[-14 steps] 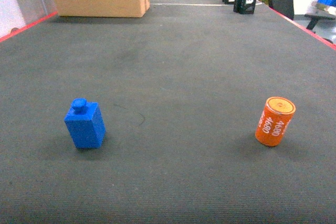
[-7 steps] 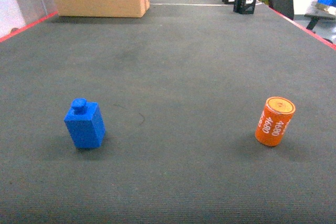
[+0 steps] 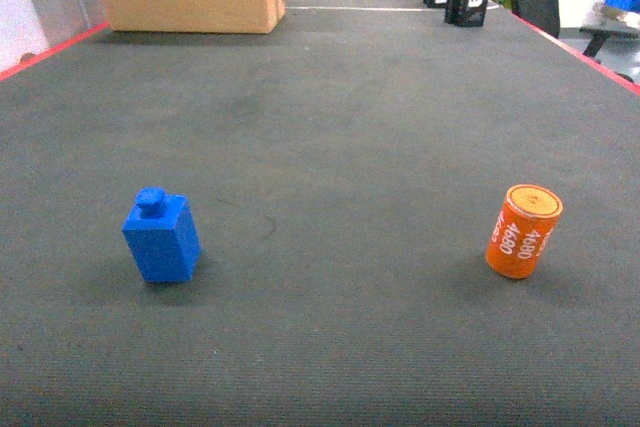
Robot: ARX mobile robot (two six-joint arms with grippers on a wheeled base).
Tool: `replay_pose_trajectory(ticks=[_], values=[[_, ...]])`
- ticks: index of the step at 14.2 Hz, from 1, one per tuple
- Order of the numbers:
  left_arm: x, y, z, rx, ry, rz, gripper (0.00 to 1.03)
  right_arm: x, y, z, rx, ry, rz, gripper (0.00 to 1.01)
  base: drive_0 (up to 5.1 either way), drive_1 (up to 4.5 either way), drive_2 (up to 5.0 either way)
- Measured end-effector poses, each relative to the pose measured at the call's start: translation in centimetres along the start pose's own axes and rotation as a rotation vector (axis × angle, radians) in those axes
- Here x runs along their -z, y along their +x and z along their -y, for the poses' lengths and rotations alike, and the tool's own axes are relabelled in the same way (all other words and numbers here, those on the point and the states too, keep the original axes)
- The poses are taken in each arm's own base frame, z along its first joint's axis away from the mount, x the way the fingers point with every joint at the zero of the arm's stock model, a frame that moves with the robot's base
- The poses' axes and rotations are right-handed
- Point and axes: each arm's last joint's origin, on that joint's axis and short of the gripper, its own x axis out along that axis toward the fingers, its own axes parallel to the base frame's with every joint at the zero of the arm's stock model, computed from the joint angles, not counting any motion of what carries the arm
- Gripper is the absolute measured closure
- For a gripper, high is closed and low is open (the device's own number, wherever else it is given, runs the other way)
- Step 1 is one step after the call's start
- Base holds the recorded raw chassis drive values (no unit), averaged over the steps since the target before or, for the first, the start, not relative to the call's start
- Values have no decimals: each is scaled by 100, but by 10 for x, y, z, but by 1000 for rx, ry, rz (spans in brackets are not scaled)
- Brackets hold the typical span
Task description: Sort blue parts and orange caps into right shelf containers
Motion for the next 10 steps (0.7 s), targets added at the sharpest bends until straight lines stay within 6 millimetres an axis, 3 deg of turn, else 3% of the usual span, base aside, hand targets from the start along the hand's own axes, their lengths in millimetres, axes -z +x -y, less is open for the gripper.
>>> replay_pose_trajectory(ticks=[10], values=[[0, 0, 0, 0, 0, 0, 5, 0, 0, 0, 0, 0, 0, 3, 0, 0, 0]])
